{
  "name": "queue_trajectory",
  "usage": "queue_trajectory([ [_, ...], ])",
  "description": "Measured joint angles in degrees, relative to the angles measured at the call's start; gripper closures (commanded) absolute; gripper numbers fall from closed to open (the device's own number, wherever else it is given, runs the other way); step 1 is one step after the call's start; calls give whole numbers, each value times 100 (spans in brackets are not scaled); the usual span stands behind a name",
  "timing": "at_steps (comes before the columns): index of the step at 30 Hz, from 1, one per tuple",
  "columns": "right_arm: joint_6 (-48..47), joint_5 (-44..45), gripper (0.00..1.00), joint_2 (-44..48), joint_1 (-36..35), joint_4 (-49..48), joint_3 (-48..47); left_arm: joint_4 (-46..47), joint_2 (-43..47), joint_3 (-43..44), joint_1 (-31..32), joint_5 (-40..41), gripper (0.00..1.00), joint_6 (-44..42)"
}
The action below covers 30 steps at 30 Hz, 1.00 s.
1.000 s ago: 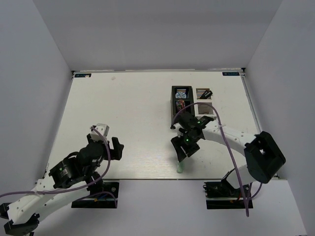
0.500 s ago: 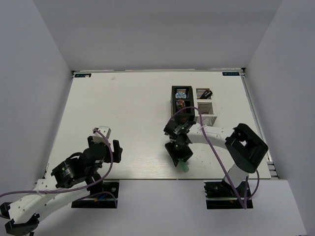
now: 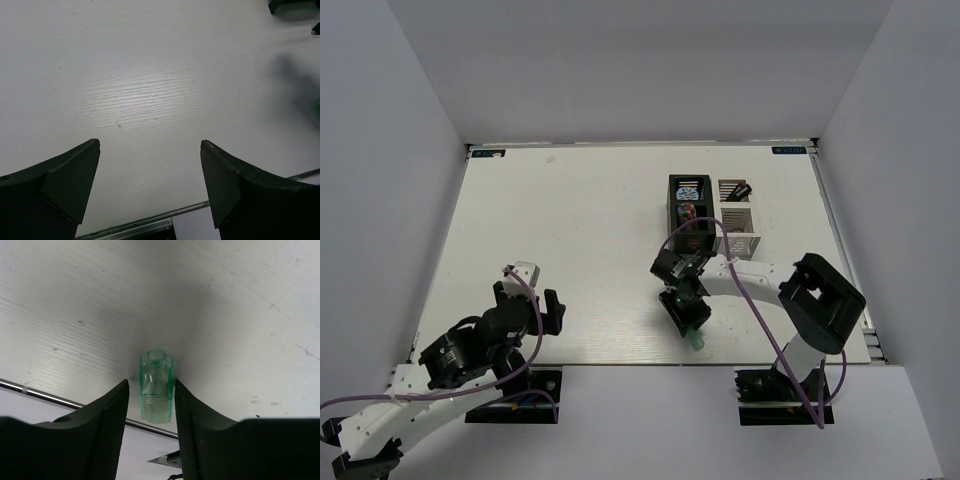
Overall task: Sort the stationery into containers
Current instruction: Pick up the pen from the center of the board.
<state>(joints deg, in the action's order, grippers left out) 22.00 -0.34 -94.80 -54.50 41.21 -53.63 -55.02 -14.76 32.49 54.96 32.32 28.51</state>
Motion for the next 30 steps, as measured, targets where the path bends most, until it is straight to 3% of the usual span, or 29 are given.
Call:
queue_trajectory([
  [6,-46,258,64,24,-13,-24,96,-39,92,-17,0,0,8,11],
  [9,-59,374,73,11,-52,-15,96,-50,214,-20,0,0,8,33],
  [13,-72,463,94,-11,-96,2,85,-85,343,-20,0,2,8,72],
  [16,-83,514,99,-22,-105,28,61,-107,413,-31,0,2,8,94],
  [25,-905,586,100,420,-63,-256,258,-157,417,-63,0,2,8,96],
  [30,-1534,940,100,1405,7,-479,238,-162,409,-76,0,2,8,94],
])
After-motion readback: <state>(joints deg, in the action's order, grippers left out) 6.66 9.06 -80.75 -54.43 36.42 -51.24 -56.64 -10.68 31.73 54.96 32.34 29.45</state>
